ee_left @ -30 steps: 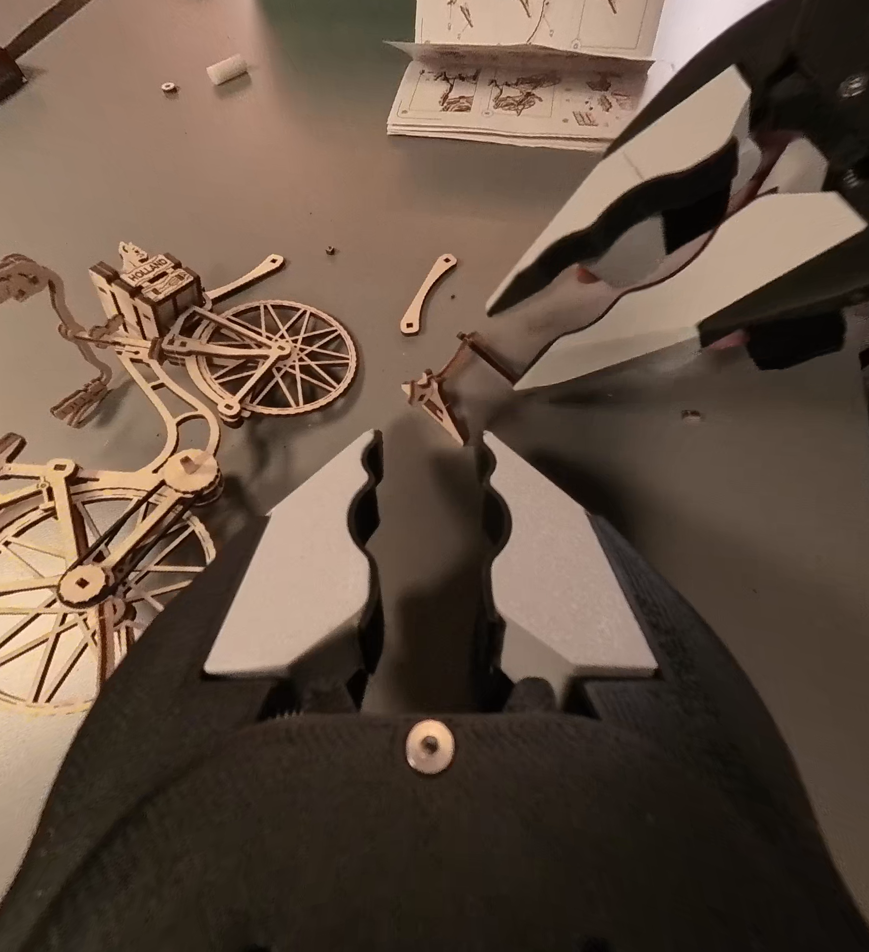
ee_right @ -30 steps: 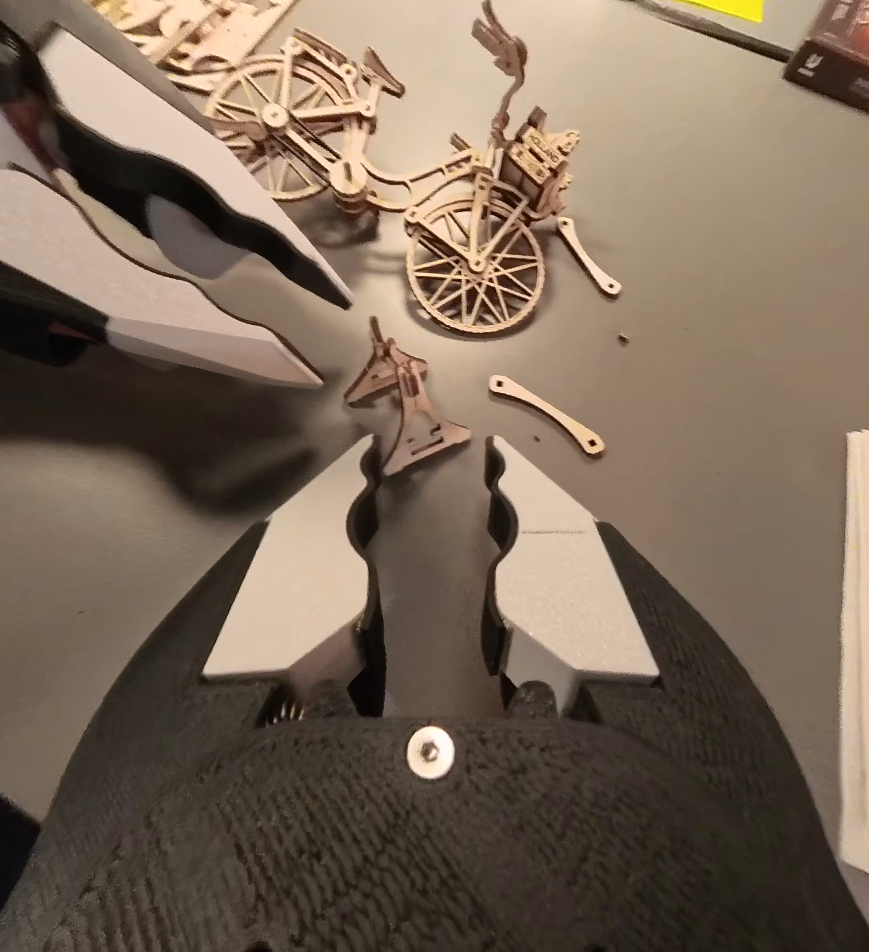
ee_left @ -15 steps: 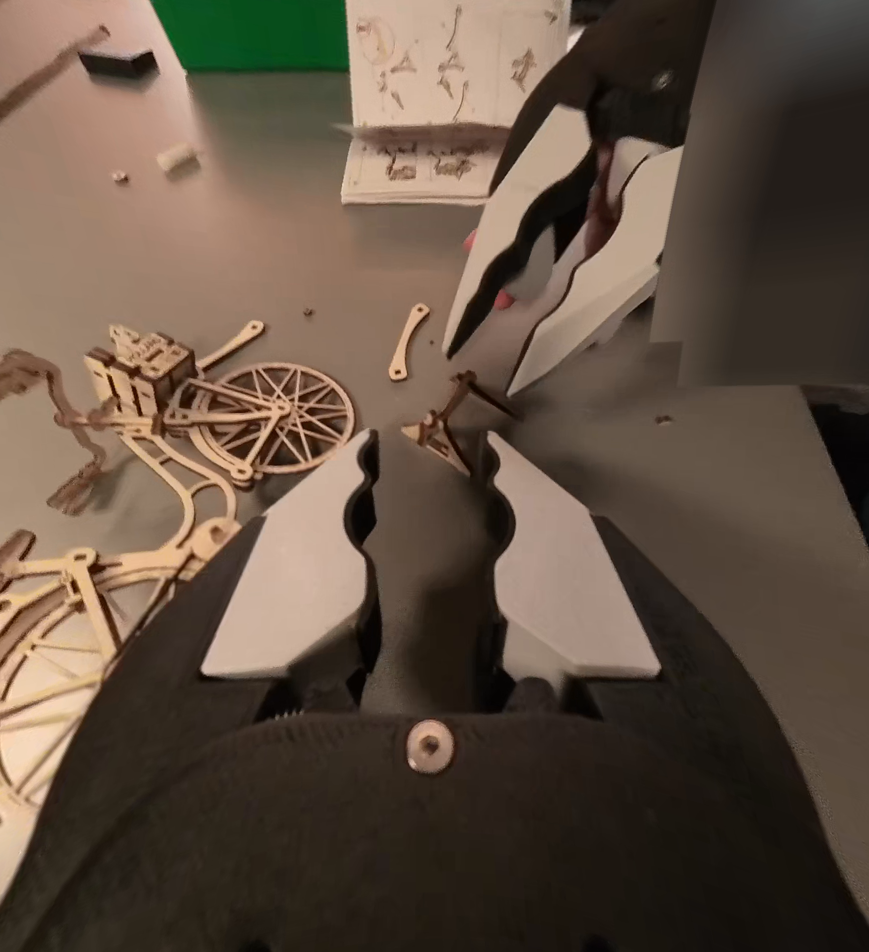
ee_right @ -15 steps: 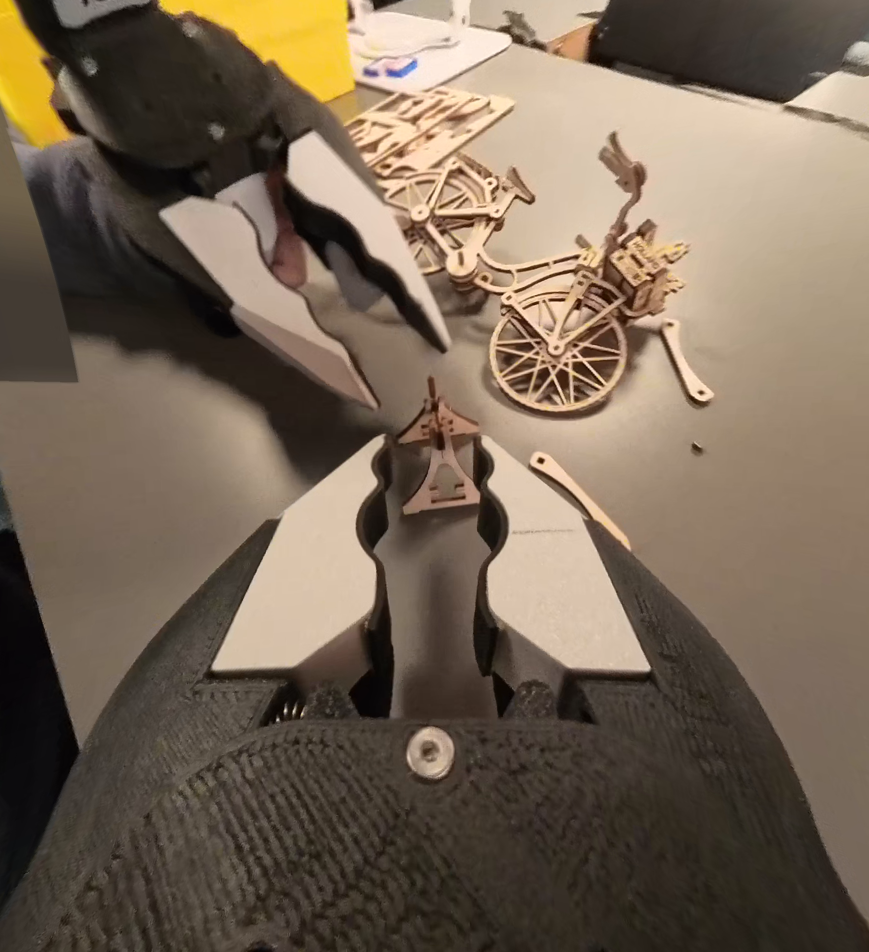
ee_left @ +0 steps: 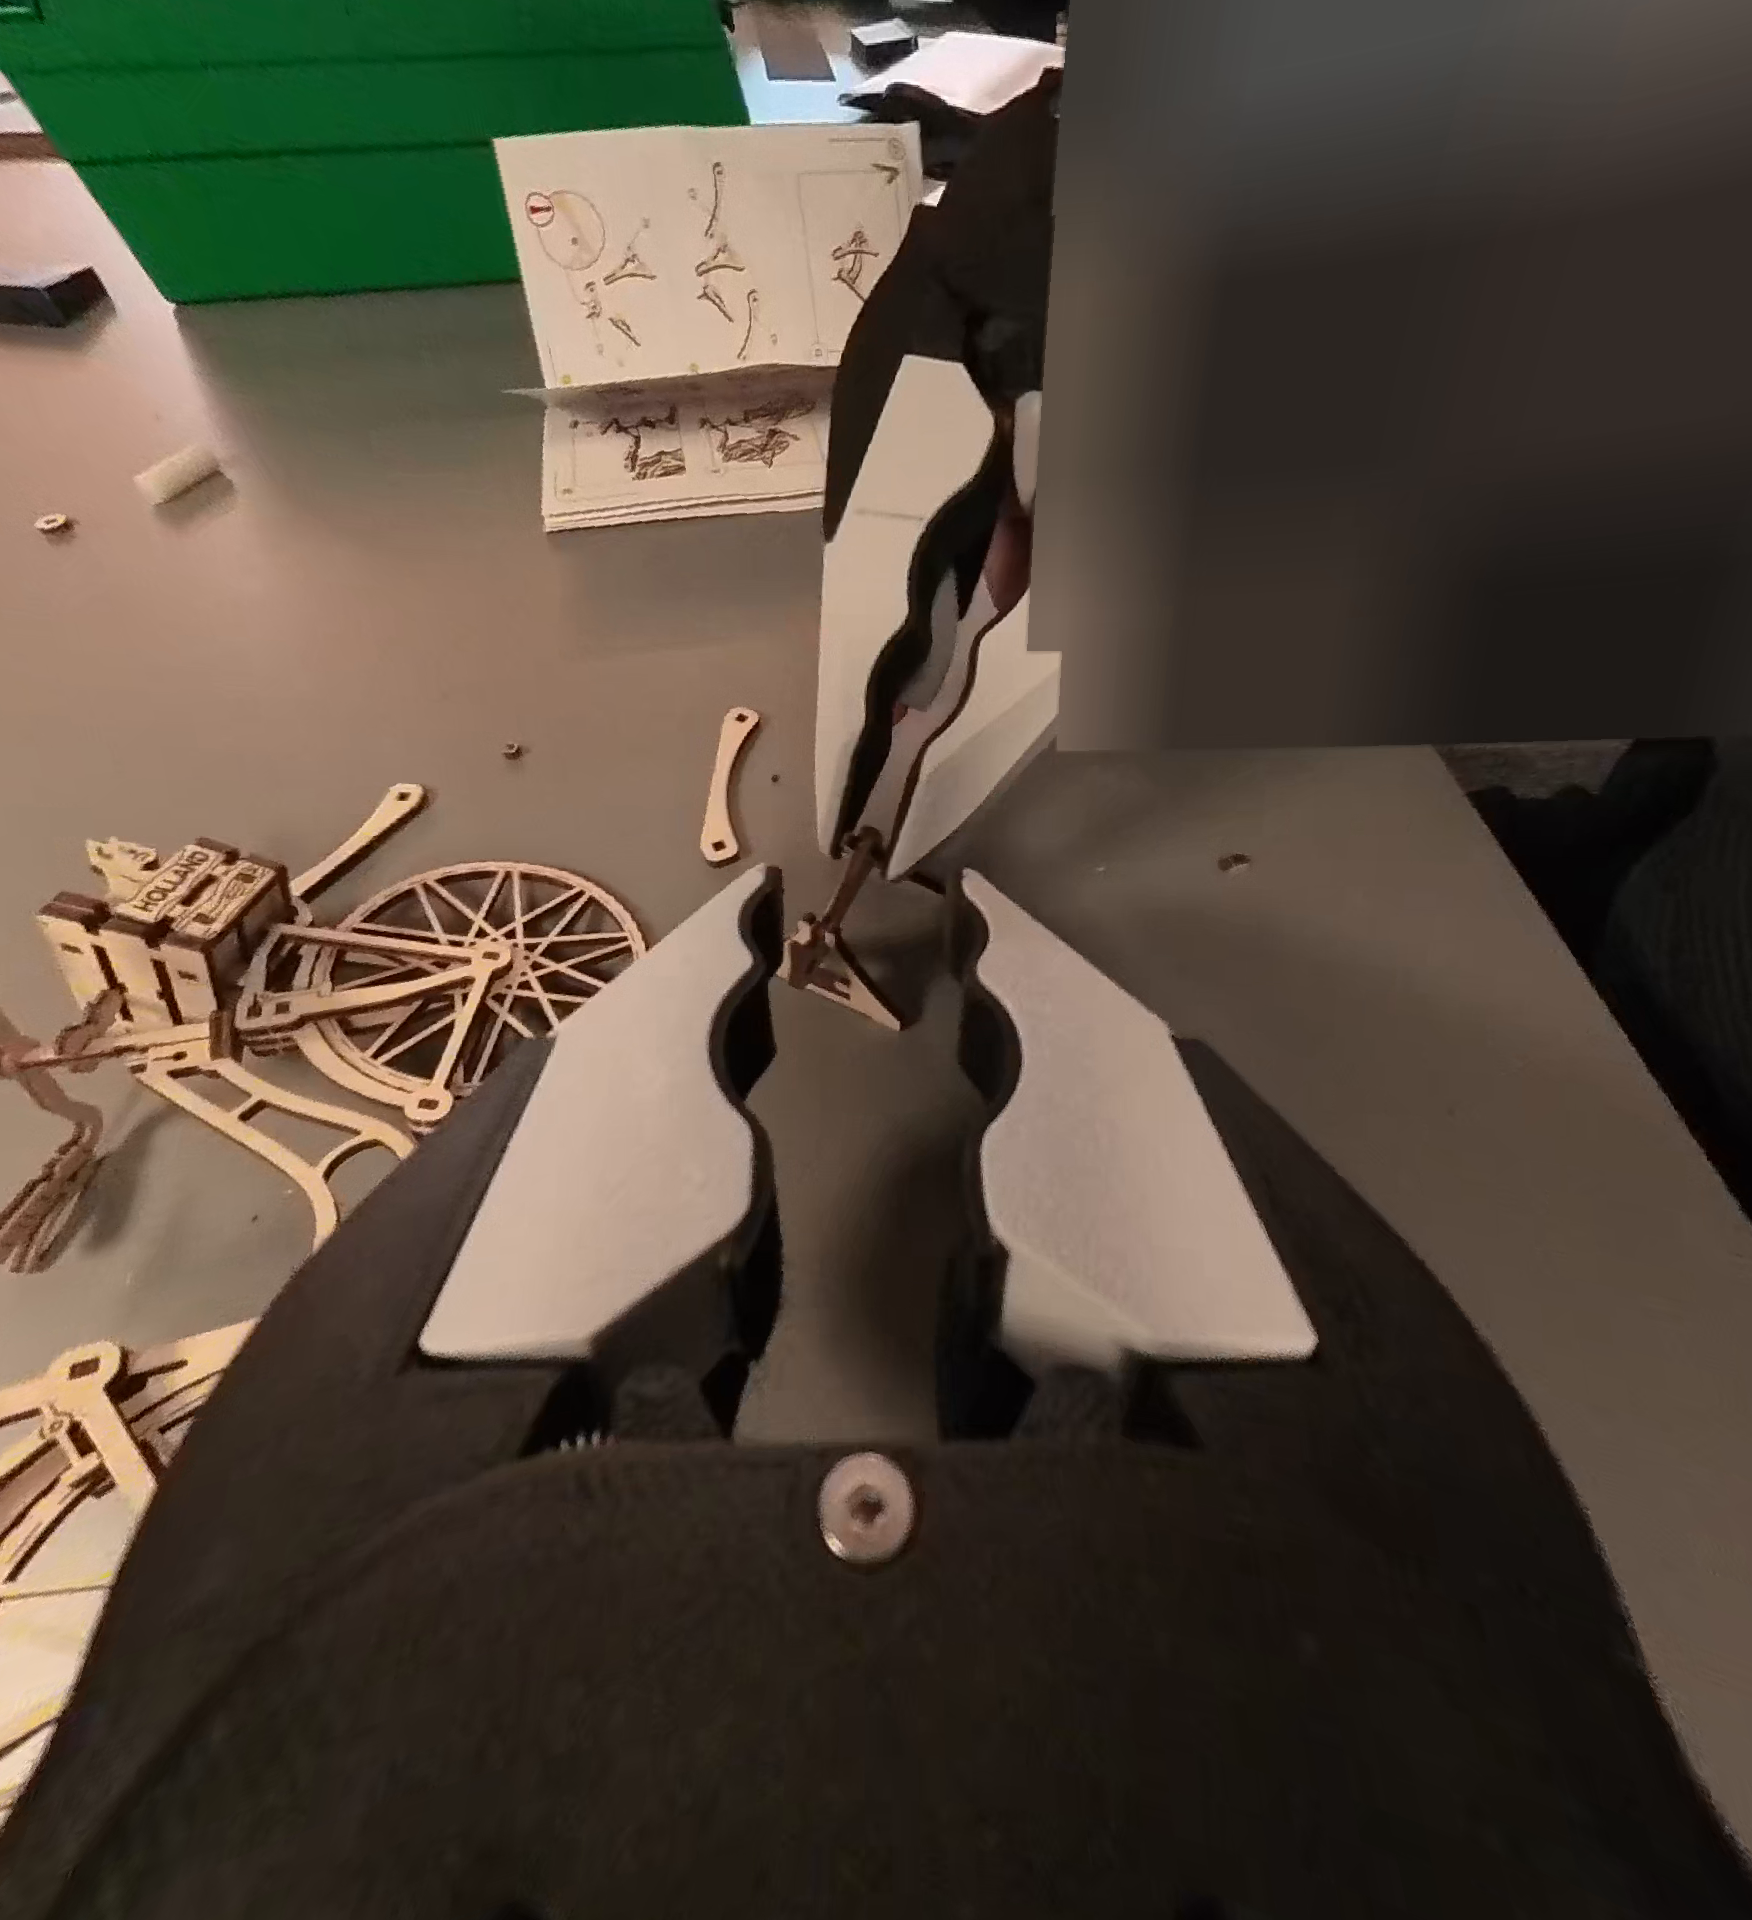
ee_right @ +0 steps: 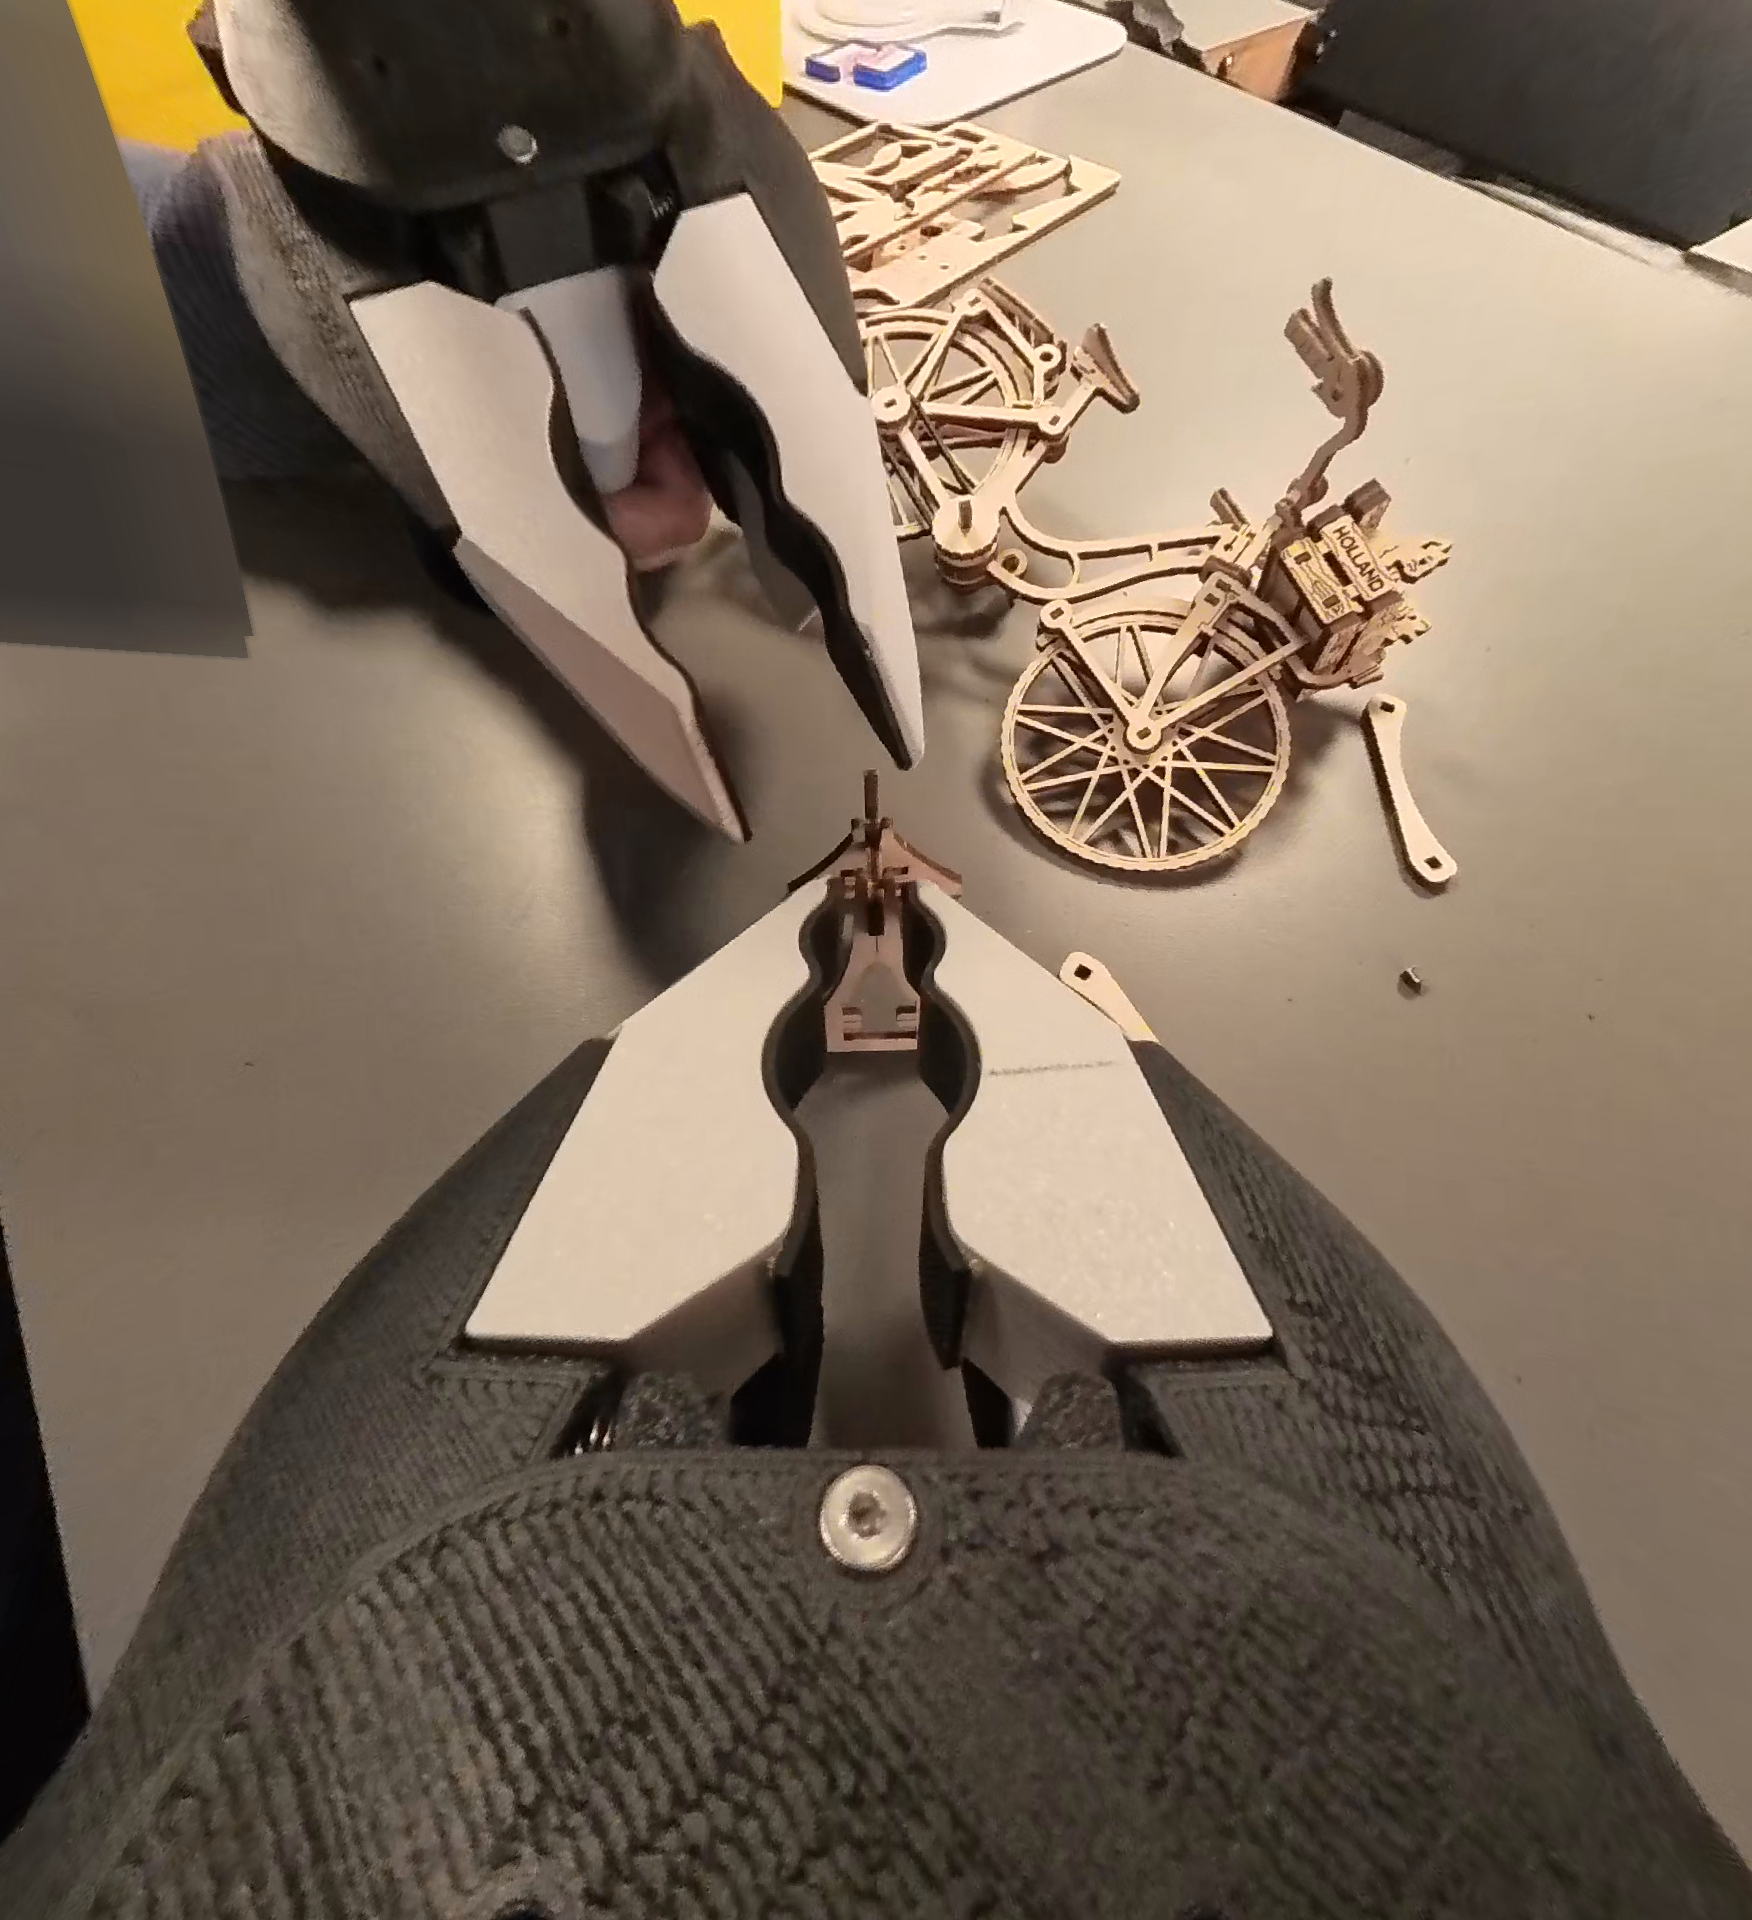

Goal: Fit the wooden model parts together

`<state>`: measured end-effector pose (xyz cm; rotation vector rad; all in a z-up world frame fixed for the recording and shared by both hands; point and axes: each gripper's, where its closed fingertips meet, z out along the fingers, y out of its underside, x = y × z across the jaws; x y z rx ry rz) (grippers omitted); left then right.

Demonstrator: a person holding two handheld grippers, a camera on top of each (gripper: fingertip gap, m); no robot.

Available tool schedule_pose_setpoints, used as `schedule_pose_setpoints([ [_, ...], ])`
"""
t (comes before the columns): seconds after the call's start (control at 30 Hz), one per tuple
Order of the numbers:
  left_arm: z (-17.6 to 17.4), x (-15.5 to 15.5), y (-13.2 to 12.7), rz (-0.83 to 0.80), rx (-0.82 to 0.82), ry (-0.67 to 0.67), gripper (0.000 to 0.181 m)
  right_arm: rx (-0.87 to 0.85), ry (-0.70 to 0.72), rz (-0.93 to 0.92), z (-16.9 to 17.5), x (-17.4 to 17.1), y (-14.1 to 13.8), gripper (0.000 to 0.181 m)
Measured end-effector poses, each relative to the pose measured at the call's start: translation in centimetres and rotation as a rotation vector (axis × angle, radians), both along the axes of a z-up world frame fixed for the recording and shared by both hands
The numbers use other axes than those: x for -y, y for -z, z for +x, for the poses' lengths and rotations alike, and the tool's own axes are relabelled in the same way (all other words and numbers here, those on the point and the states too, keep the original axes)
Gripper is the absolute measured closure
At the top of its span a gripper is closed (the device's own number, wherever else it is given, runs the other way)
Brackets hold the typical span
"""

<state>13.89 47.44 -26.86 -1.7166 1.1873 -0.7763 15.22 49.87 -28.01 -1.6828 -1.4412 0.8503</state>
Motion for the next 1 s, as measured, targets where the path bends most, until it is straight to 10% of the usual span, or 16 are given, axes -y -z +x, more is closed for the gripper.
schedule_pose_setpoints([
  [1.0, 0.3, 0.4, 1.2, -0.019, -0.085, 0.009, 0.158, 0.029, -0.346, 0.015, 0.2, 1.0, 0.6, 0.168],
])
